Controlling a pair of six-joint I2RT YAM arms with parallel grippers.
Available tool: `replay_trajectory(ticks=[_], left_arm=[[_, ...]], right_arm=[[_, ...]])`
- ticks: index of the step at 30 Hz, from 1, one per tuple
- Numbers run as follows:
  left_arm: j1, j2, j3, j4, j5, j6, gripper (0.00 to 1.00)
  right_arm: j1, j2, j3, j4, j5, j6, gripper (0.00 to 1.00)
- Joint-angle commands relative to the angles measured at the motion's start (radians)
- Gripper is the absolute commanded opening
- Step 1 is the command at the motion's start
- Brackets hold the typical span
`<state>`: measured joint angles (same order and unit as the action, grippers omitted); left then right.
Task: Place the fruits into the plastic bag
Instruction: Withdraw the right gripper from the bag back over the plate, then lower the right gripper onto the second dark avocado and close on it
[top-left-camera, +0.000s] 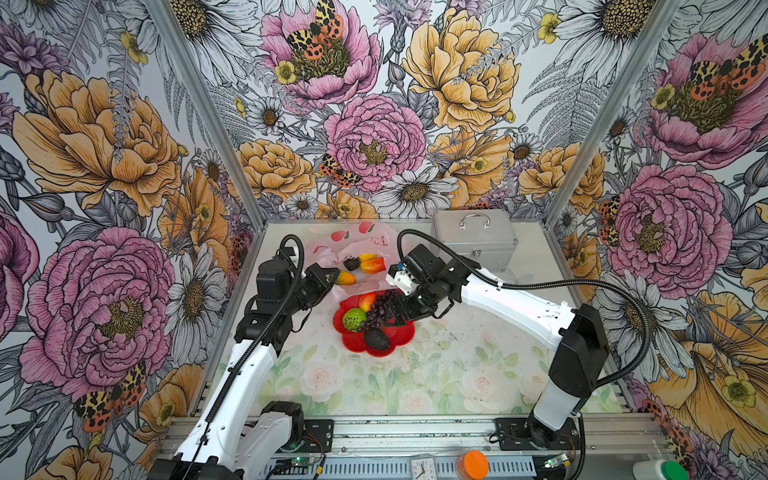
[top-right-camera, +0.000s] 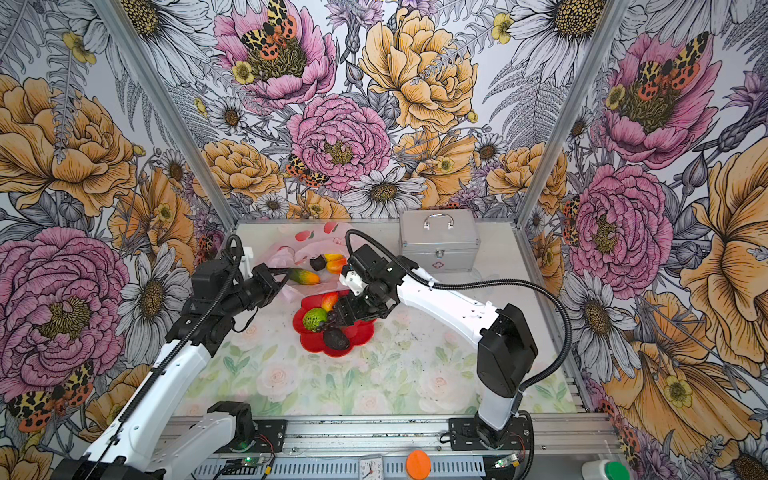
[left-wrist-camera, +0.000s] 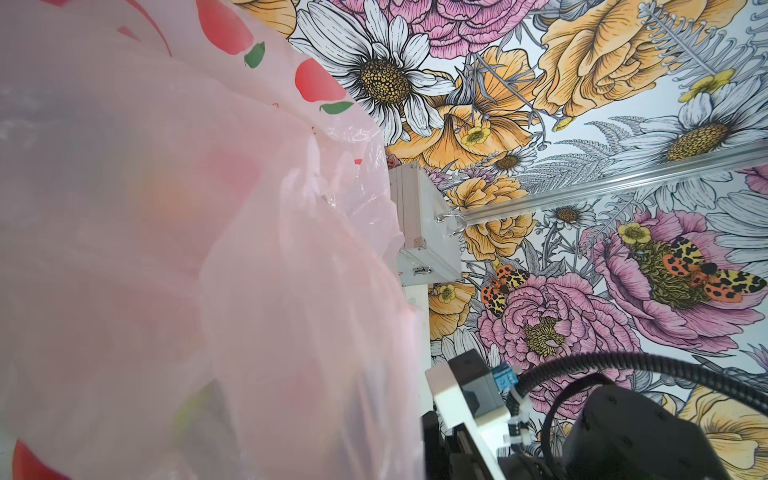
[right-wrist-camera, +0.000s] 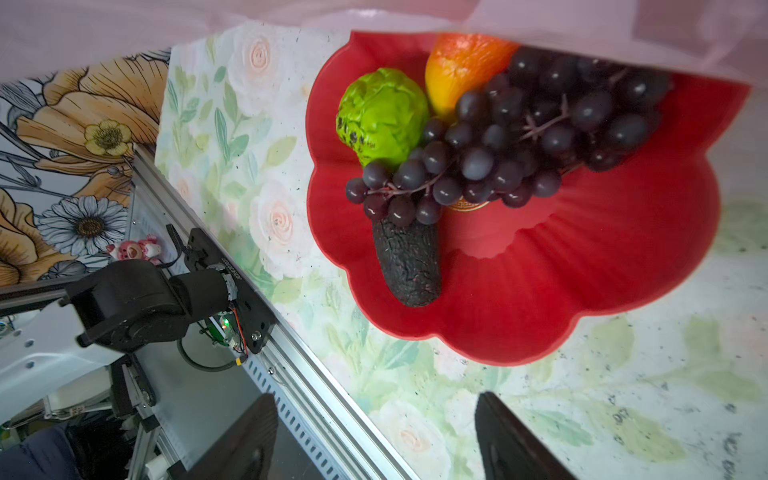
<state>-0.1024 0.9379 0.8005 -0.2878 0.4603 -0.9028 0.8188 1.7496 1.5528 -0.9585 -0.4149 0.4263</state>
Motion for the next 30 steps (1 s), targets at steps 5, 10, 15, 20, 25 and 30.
replay_trajectory(ticks=[5, 10, 15, 20, 25, 30], left_arm=[[0.007, -0.015, 0.013, 0.032, -0.01, -0.021, 0.0], [0.01, -0.03, 0.0, 0.024, -0.007, -0.021, 0.0], [0.013, -0.028, 0.001, 0.028, -0.006, -0.016, 0.0], [0.012, -0.024, 0.0, 0.022, -0.008, -0.008, 0.0], [0.011, -0.019, 0.003, 0.022, -0.009, -0.003, 0.0], [0.009, -0.014, 0.003, 0.022, -0.011, 0.001, 0.0]], right_arm=[[0.088, 0.127, 0.067, 0.012, 0.069, -0.072, 0.77], [0.11, 0.19, 0.126, 0.01, 0.078, -0.077, 0.77], [0.109, 0.236, 0.164, 0.01, 0.079, -0.08, 0.77], [0.111, 0.272, 0.18, 0.009, 0.087, -0.087, 0.77], [0.105, 0.298, 0.197, 0.007, 0.094, -0.085, 0.77], [0.098, 0.325, 0.212, 0.001, 0.103, -0.081, 0.77]])
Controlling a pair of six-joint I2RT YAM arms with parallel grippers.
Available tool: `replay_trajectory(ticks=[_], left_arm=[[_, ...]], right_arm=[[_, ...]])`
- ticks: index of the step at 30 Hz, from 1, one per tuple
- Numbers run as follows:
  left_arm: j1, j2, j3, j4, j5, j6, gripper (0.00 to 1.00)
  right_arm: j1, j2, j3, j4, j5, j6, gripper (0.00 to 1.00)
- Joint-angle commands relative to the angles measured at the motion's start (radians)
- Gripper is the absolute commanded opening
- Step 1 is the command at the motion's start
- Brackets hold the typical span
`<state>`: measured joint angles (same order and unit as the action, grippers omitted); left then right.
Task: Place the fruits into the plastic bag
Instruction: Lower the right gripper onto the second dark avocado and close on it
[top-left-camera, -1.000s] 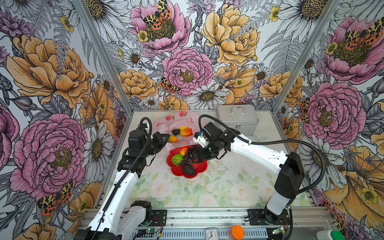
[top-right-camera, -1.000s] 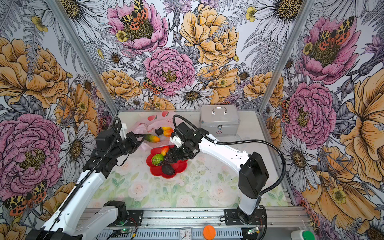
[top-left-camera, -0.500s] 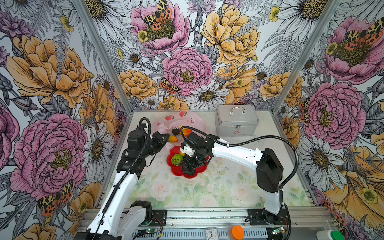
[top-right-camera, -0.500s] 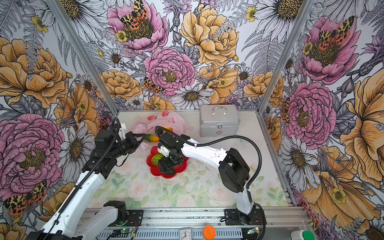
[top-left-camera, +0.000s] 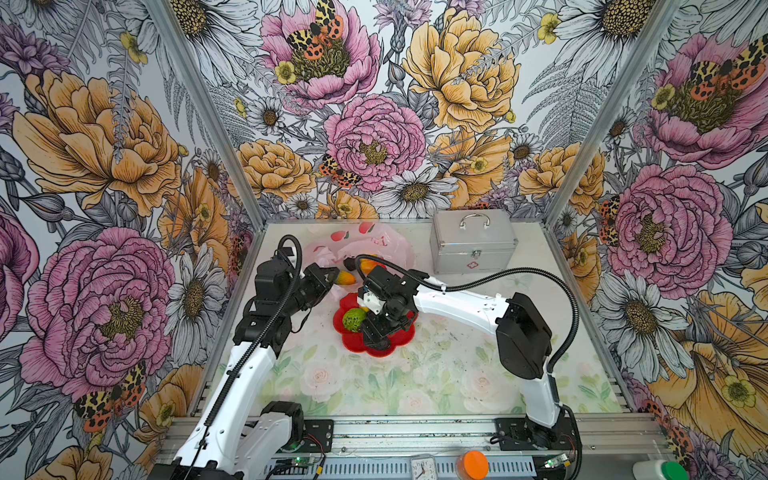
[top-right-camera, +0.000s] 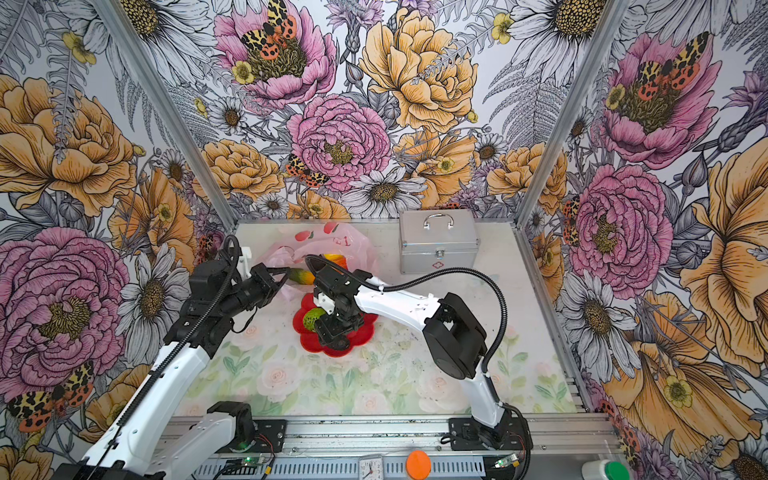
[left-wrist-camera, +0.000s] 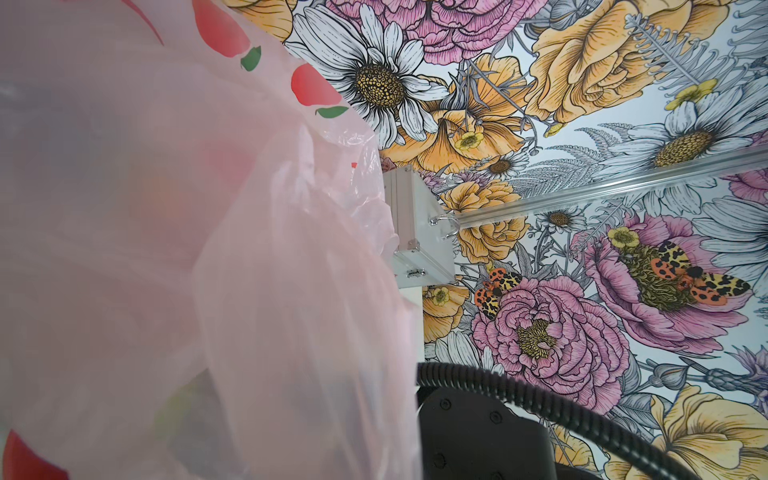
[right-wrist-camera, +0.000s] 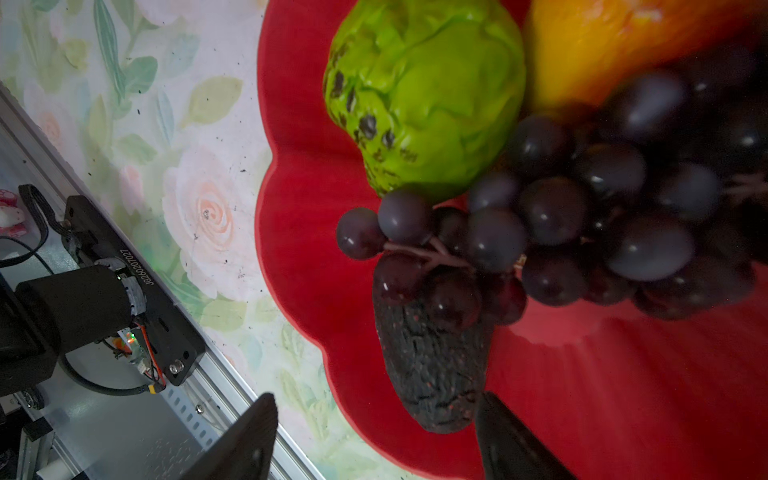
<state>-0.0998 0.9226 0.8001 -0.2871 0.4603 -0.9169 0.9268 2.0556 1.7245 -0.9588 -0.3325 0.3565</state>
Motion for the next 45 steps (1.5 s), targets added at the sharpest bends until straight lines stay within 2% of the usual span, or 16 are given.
replay_trajectory(ticks=[1, 36, 45], left_arm=[[0.005, 0.0, 0.003, 0.022, -0.009, 0.015, 0.0], [0.003, 0.0, 0.014, 0.011, -0.008, 0.012, 0.0], [0.006, 0.005, 0.014, 0.018, -0.01, 0.01, 0.0]], right_arm=[[-0.012, 0.023, 0.041, 0.001, 0.022, -0.01, 0.77], [-0.023, 0.15, 0.072, -0.014, 0.063, -0.023, 0.74], [-0.022, 0.151, 0.077, -0.014, 0.059, -0.034, 0.65]])
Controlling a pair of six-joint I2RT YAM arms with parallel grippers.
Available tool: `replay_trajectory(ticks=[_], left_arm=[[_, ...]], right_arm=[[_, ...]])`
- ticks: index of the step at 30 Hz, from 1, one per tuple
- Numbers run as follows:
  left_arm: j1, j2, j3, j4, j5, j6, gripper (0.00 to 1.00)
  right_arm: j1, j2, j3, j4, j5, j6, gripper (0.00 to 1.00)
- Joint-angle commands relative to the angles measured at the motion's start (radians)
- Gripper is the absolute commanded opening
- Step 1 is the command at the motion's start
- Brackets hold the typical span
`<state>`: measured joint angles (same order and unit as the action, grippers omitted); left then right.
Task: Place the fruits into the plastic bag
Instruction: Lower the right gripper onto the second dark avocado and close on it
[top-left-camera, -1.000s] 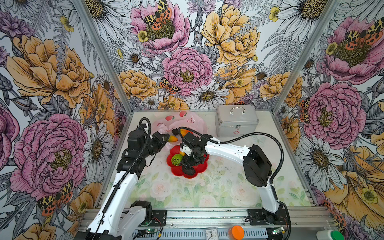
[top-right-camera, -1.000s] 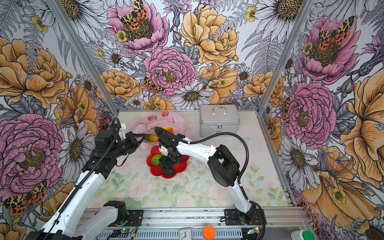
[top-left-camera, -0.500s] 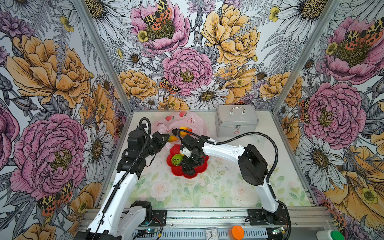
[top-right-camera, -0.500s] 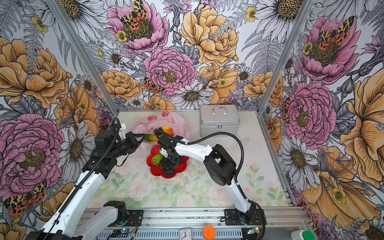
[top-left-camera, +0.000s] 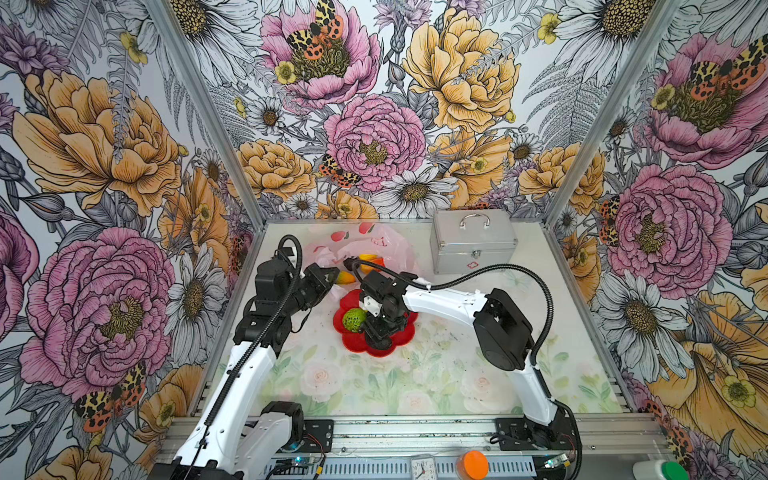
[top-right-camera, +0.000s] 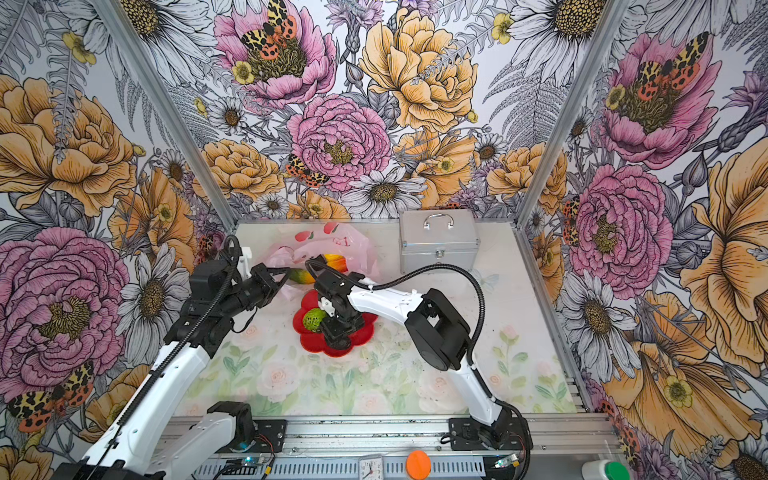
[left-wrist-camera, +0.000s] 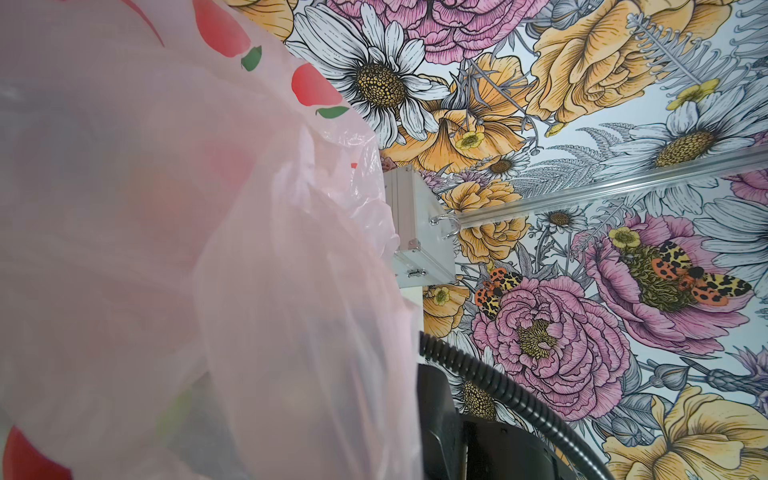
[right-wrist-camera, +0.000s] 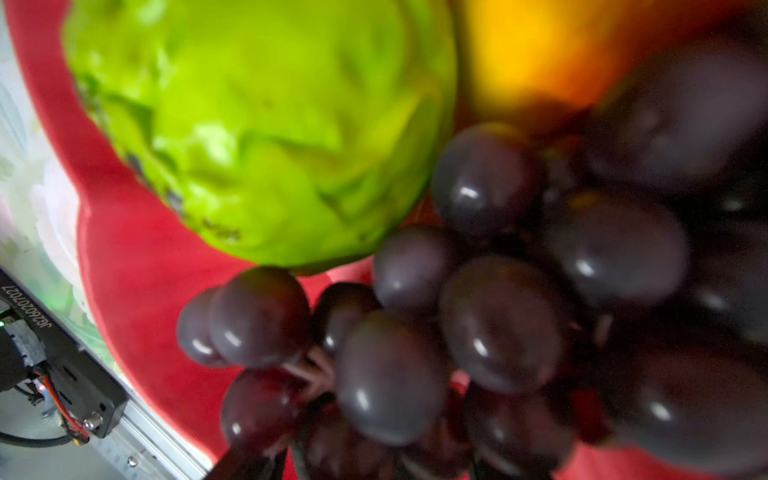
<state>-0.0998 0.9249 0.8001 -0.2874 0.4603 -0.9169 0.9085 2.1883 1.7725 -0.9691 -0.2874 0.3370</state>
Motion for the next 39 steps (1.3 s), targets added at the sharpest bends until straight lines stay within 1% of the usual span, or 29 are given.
replay_trajectory(ticks=[1, 12, 25, 39], left_arm=[[0.006, 0.003, 0.013, 0.017, -0.011, 0.01, 0.0], [0.007, -0.001, 0.005, 0.02, -0.01, 0.003, 0.0], [0.014, -0.014, -0.01, 0.037, -0.006, -0.02, 0.0], [0.015, -0.009, -0.016, 0.048, -0.006, -0.028, 0.0]], right_arm=[[-0.005, 0.018, 0.027, -0.003, 0.014, -0.015, 0.64], [-0.005, -0.005, 0.013, -0.003, 0.014, -0.028, 0.54], [-0.008, -0.048, -0.027, -0.003, 0.017, -0.032, 0.49], [-0.044, -0.145, -0.128, -0.003, -0.012, -0.025, 0.47]])
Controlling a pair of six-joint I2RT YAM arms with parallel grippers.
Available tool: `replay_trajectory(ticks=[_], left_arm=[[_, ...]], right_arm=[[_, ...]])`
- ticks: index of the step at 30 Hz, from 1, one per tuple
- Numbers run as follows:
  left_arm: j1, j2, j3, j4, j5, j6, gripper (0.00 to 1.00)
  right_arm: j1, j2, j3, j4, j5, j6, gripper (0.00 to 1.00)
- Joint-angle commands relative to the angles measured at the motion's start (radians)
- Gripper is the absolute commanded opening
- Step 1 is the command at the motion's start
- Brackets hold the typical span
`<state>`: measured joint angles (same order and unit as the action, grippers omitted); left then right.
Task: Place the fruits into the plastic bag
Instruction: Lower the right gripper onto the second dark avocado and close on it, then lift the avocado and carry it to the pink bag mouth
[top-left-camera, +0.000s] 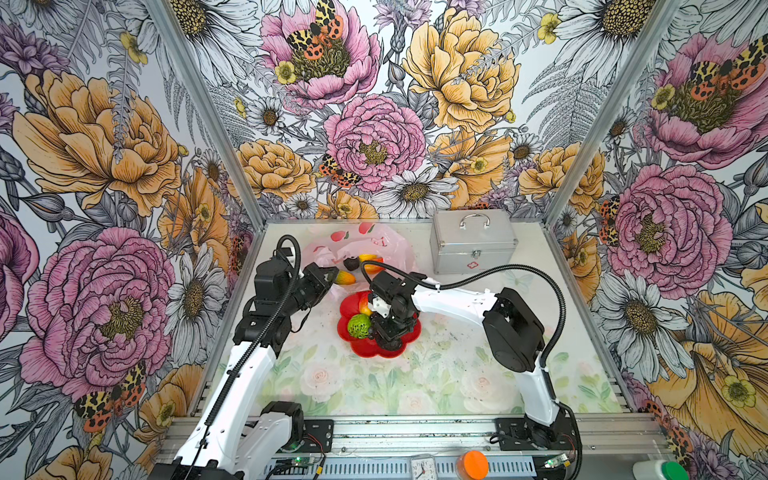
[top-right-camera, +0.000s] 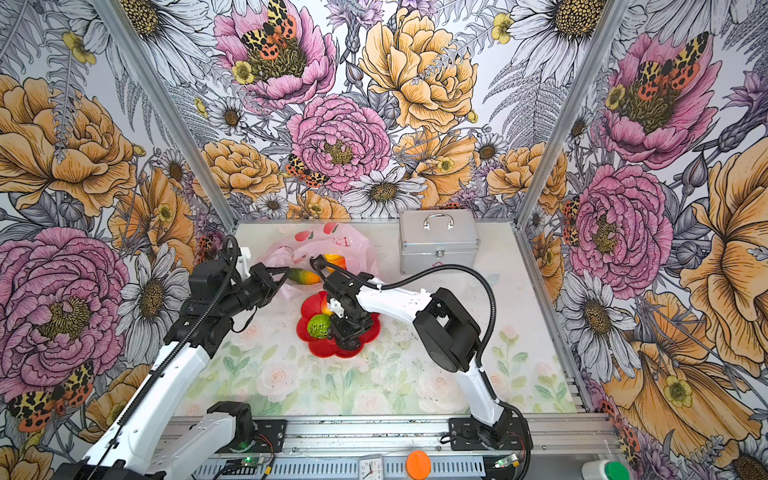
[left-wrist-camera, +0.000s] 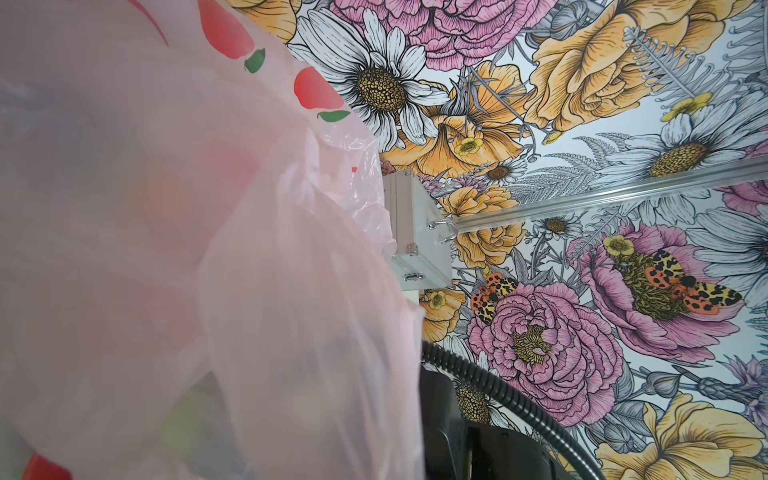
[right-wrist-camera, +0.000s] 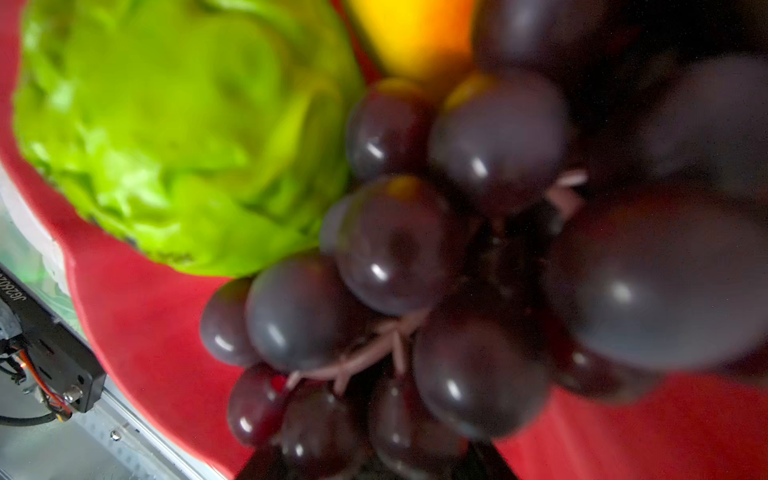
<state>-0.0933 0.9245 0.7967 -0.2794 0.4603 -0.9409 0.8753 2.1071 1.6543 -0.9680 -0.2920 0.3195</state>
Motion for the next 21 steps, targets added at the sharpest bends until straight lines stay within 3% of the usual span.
replay_trajectory(ticks=[1, 21], left_arm=[[0.01, -0.01, -0.014, 0.04, -0.006, -0.006, 0.0], [0.007, 0.009, -0.017, 0.071, -0.006, -0.013, 0.0]], right_arm=[[-0.015, -0.07, -0.014, -0.005, -0.013, -0.007, 0.47], [-0.077, -0.264, -0.186, -0.006, -0.053, 0.044, 0.46]])
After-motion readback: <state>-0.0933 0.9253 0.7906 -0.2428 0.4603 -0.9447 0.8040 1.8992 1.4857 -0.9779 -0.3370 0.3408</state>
